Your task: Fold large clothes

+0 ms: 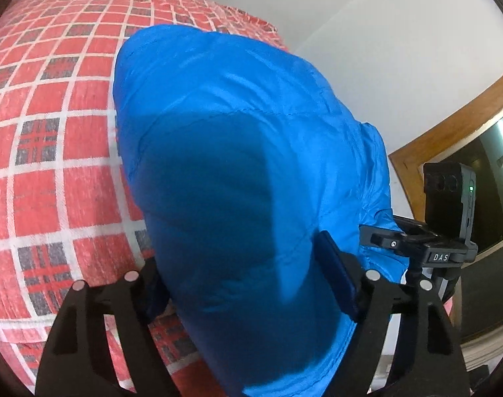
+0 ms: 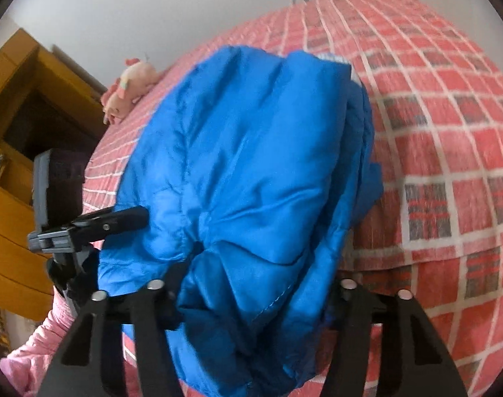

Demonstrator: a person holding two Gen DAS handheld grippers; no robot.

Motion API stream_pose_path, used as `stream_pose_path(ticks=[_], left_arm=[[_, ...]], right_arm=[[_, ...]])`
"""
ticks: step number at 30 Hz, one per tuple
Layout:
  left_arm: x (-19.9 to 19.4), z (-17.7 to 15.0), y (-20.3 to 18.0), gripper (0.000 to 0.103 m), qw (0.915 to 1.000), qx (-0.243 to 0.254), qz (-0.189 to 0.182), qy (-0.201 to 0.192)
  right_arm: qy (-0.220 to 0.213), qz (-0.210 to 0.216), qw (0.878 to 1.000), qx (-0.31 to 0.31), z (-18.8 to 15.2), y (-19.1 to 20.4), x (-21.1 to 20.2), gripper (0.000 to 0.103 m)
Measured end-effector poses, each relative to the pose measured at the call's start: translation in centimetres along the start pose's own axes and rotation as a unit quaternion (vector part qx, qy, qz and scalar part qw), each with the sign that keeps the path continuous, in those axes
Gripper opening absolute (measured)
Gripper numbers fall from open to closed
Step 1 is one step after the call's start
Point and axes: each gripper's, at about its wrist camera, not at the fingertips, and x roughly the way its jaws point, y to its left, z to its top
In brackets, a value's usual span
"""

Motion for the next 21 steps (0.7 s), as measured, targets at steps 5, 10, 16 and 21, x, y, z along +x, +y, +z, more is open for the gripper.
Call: stream_pose_path(ticks=[5,10,16,21], left_arm=[[-2.2,0.3,-0.4,0.072,0.9994,0.008,-0.02,-0.027],[-5.8,1.3,0.3,0.072,0.9973,0.004,-0.013,-0.072],[-9.9,3.7,3.5,0.072,0.9917,-0.007,0.036,-0.123],[-11.1,6.6,7.2,0.072,0.9864,-0.025,0.068,-0.148]], right_arm=[[-0.031,0.006,0.999,-0.034,1.0,1.5,-1.5,0.048],[-0.05,0.026,0.996,-0.07,4.6,4.1,-1.0,0.047],[-0.046,0.058,0.992,-0.098,10.2,7.4,3.3,0.047],[-0.032,0.076,0.991,-0.105,14.2,9.1,8.0,0.047]])
